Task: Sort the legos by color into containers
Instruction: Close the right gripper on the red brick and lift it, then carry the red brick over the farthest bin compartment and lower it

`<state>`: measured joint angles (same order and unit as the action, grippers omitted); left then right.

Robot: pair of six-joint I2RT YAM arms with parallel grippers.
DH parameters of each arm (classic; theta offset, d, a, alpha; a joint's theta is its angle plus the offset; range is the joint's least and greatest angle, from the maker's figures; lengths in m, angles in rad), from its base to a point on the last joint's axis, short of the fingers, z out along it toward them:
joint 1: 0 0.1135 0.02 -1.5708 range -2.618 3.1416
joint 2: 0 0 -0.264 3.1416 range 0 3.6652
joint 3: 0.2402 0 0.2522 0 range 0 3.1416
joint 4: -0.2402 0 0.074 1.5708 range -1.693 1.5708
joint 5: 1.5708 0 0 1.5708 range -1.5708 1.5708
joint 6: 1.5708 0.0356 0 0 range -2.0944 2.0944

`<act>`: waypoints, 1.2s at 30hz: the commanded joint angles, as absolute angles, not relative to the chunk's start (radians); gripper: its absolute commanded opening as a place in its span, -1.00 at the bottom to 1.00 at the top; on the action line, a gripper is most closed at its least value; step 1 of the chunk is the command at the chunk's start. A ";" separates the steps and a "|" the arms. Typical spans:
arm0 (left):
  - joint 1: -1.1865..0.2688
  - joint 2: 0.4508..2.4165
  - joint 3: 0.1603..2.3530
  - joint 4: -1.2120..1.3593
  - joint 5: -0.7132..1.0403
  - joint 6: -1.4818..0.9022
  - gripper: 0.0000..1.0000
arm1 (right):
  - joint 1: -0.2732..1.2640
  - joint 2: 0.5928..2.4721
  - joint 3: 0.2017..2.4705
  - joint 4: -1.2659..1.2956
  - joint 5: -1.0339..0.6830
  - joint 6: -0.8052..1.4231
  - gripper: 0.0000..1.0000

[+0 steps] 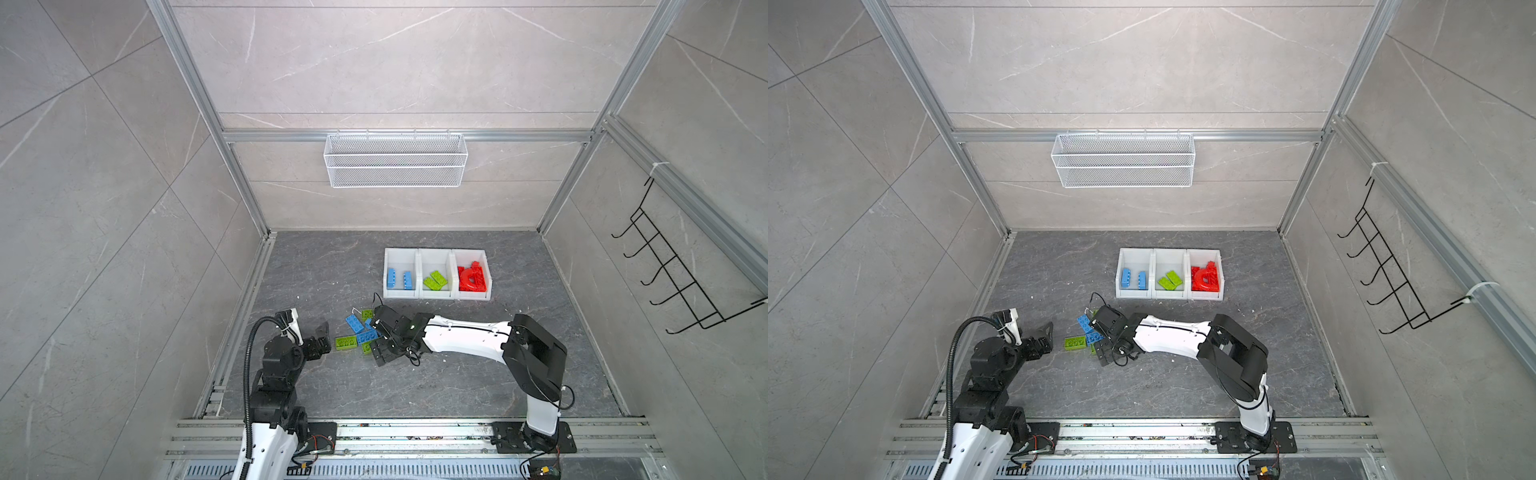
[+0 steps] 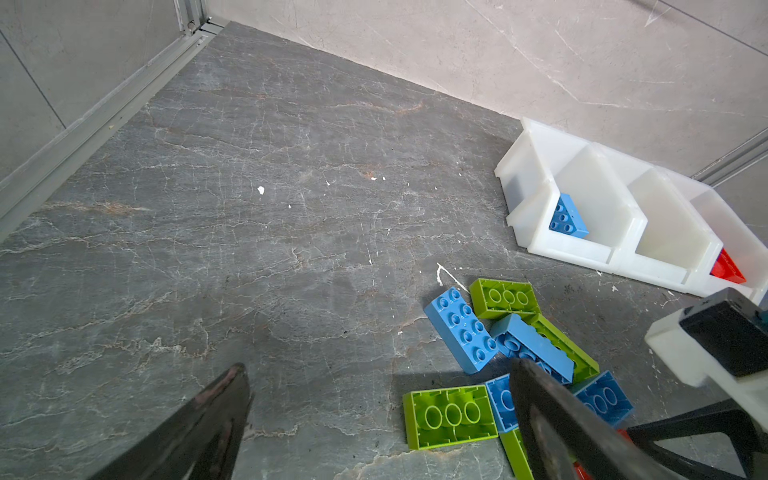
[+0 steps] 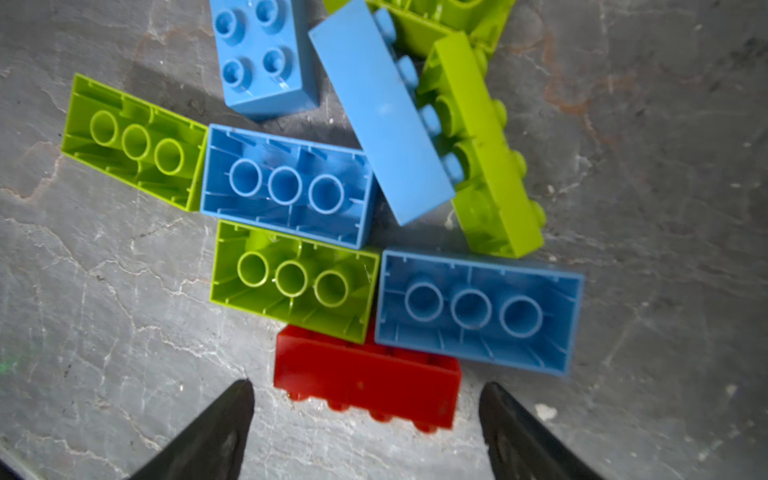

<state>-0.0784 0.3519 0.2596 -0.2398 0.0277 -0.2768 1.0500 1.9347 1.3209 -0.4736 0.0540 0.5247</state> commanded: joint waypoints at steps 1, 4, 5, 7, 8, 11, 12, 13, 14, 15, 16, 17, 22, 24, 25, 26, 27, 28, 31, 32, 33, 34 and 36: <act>-0.078 0.344 0.284 -0.221 0.031 -0.282 0.99 | 1.060 1.964 1.360 -0.520 0.079 0.527 0.69; -0.078 0.345 0.284 -0.220 0.032 -0.283 0.99 | 1.060 1.982 1.378 -0.547 0.087 0.518 0.60; -0.078 0.345 0.284 -0.221 0.033 -0.283 0.99 | 1.061 1.987 1.382 -0.552 0.086 0.517 0.57; -0.078 0.348 0.285 -0.219 0.038 -0.281 0.99 | 1.061 1.998 1.388 -0.561 0.087 0.517 0.53; -0.078 0.351 0.285 -0.218 0.041 -0.280 0.99 | 1.061 2.001 1.388 -0.563 0.087 0.515 0.51; -0.078 0.356 0.285 -0.218 0.039 -0.279 0.99 | 1.062 2.003 1.384 -0.560 0.088 0.518 0.45; -0.078 0.356 0.285 -0.218 0.039 -0.279 0.99 | 1.061 2.003 1.383 -0.560 0.090 0.516 0.42; -0.078 0.355 0.286 -0.218 0.039 -0.280 0.99 | 1.061 2.001 1.382 -0.560 0.091 0.515 0.39; -0.078 0.354 0.287 -0.217 0.039 -0.280 0.99 | 1.061 1.996 1.379 -0.559 0.092 0.512 0.34; -0.078 0.353 0.287 -0.216 0.038 -0.280 0.99 | 1.061 1.988 1.375 -0.555 0.093 0.511 0.30; -0.078 0.353 0.286 -0.218 0.038 -0.280 0.99 | 1.061 1.978 1.368 -0.551 0.094 0.509 0.28; -0.078 0.351 0.286 -0.219 0.037 -0.280 0.99 | 1.061 1.965 1.358 -0.544 0.094 0.508 0.26; -0.078 0.352 0.286 -0.219 0.038 -0.281 0.99 | 1.060 1.887 1.290 -0.499 0.097 0.519 0.15; -0.078 0.351 0.286 -0.219 0.038 -0.282 0.99 | 1.062 1.858 1.262 -0.478 0.095 0.526 0.09; -0.078 0.351 0.286 -0.219 0.038 -0.281 0.99 | 1.061 1.845 1.248 -0.470 0.095 0.529 0.08; -0.078 0.351 0.287 -0.219 0.037 -0.282 0.99 | 1.059 1.836 1.239 -0.467 0.095 0.531 0.07; -0.078 0.350 0.286 -0.219 0.036 -0.281 0.99 | 1.058 1.824 1.229 -0.466 0.097 0.533 0.07; -0.078 0.349 0.287 -0.219 0.037 -0.281 0.99 | 1.053 1.812 1.221 -0.465 0.098 0.532 0.06; -0.078 0.345 0.285 -0.222 0.034 -0.281 0.99 | 1.029 1.771 1.193 -0.466 0.096 0.528 0.05; -0.078 0.345 0.284 -0.222 0.034 -0.281 0.99 | 1.014 1.754 1.183 -0.463 0.086 0.527 0.05; -0.077 0.343 0.284 -0.221 0.032 -0.281 0.99 | 1.001 1.740 1.175 -0.462 0.074 0.526 0.04; -0.078 0.342 0.284 -0.222 0.034 -0.281 0.99 | 0.990 1.726 1.174 -0.465 0.061 0.521 0.04; -0.078 0.343 0.284 -0.222 0.036 -0.281 0.99 | 0.973 1.704 1.170 -0.462 0.052 0.513 0.01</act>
